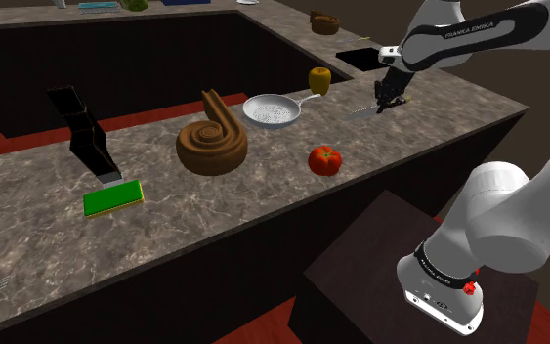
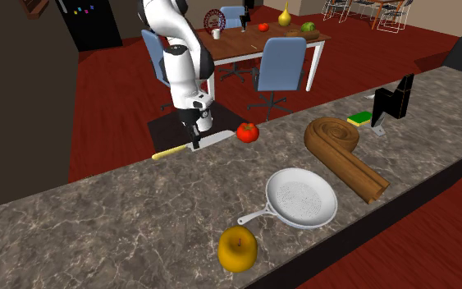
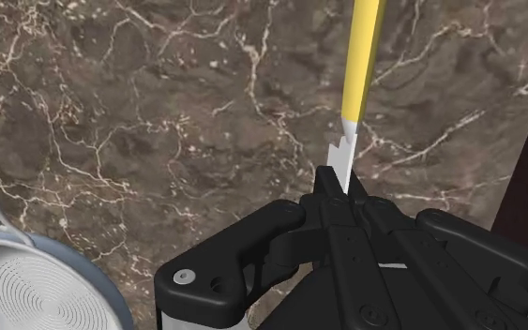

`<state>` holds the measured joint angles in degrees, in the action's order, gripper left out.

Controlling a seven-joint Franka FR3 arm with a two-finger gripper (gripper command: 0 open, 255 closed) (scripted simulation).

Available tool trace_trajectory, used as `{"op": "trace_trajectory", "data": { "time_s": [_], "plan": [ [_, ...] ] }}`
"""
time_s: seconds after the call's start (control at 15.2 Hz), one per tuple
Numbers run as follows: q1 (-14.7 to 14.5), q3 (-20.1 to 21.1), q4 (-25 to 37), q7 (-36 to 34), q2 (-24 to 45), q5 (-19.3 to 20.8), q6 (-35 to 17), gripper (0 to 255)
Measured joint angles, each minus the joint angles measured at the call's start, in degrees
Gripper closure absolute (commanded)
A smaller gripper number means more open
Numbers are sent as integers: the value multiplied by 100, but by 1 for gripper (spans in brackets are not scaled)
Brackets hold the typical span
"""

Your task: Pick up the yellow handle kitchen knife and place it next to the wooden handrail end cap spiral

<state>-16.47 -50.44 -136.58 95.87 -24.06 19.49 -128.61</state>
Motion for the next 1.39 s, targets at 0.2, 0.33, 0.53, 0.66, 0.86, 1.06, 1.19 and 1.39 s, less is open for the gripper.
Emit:
{"op": "trace_trajectory", "data": {
  "time_s": [0.2, 0.33, 0.53, 0.66, 0.86, 1.06, 1.19, 1.39],
  "plan": [
    [38, 124, 150, -40, -114, 15, 262, 255],
    [45, 184, 266, -50, -160, 6, 422, 255],
    [63, 294, 420, -84, -242, 1, 661, 255],
    [83, 348, 521, -82, -300, 3, 815, 255],
    [97, 478, 606, -158, -378, 2, 992, 255],
    [145, 880, 325, -577, -601, 66, 1019, 255],
    [150, 1165, 172, -875, -743, 76, 1069, 255],
    [74, 1579, -50, -1359, -848, 25, 1057, 255]
  ]
}}
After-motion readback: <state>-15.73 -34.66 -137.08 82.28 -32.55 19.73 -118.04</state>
